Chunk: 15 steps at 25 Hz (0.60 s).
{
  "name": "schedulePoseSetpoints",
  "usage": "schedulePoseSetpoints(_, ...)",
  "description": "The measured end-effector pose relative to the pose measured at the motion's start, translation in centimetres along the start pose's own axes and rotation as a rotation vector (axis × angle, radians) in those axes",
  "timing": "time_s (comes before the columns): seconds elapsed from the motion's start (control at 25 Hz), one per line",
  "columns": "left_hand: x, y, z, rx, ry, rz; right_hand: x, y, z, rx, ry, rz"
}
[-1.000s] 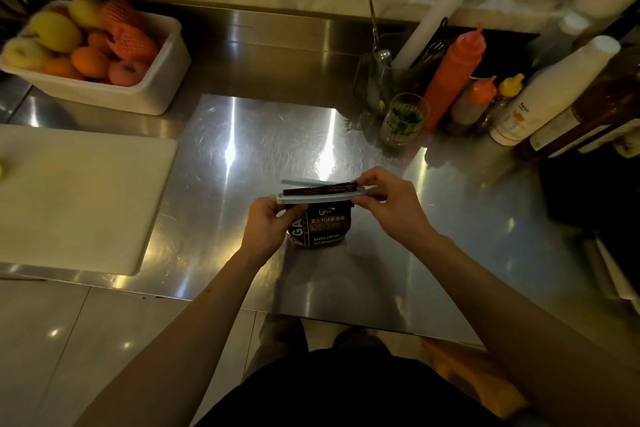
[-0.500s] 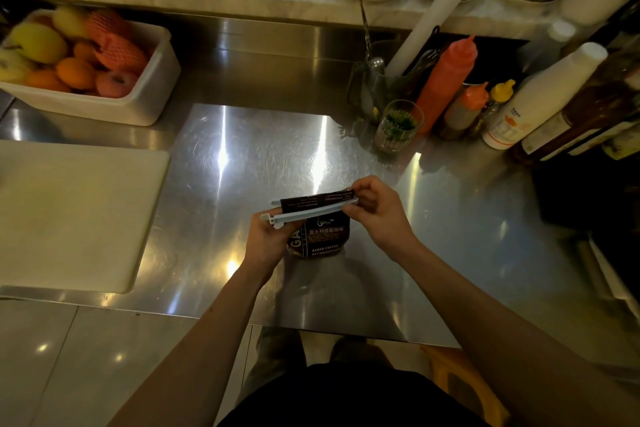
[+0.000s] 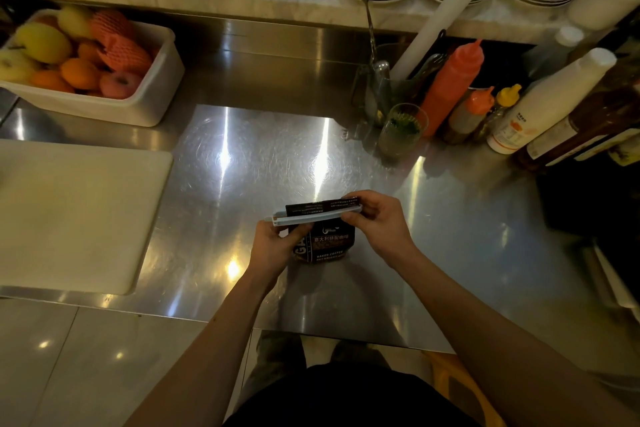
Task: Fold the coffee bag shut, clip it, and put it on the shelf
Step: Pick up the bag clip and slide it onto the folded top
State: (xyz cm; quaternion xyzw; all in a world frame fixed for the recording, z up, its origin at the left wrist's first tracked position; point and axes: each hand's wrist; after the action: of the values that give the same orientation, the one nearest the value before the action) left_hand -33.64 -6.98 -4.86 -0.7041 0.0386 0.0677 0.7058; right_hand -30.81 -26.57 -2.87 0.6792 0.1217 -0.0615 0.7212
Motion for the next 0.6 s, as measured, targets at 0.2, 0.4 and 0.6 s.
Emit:
schedulePoseSetpoints(0.2,0.0,-0.7,2.1,0.093,0.059,-0.036,0.1,-0.2,0.2,-0.029,-0.013,0.003)
schedulePoseSetpoints(0.4,0.4,-2.5,4.4,0.269,0.11,-0.144,0.2,0.1,0.3,-0.049,0.005,0.036)
schedulePoseSetpoints(0.6,0.7,-3.0,4.3,0.364,0.093,-0.192,0.3,0.2,0.4,-0.053,0.005,0.045)
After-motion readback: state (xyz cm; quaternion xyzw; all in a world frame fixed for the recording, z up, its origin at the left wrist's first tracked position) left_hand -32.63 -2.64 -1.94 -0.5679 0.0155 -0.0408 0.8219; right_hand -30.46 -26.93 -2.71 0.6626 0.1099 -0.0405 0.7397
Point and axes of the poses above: each hand's wrist, its own x-axis towards the middle knuckle, its own z-axis out of the back of the hand, y = z × x, and after that the axes turned 6 degrees about -z, right-handed
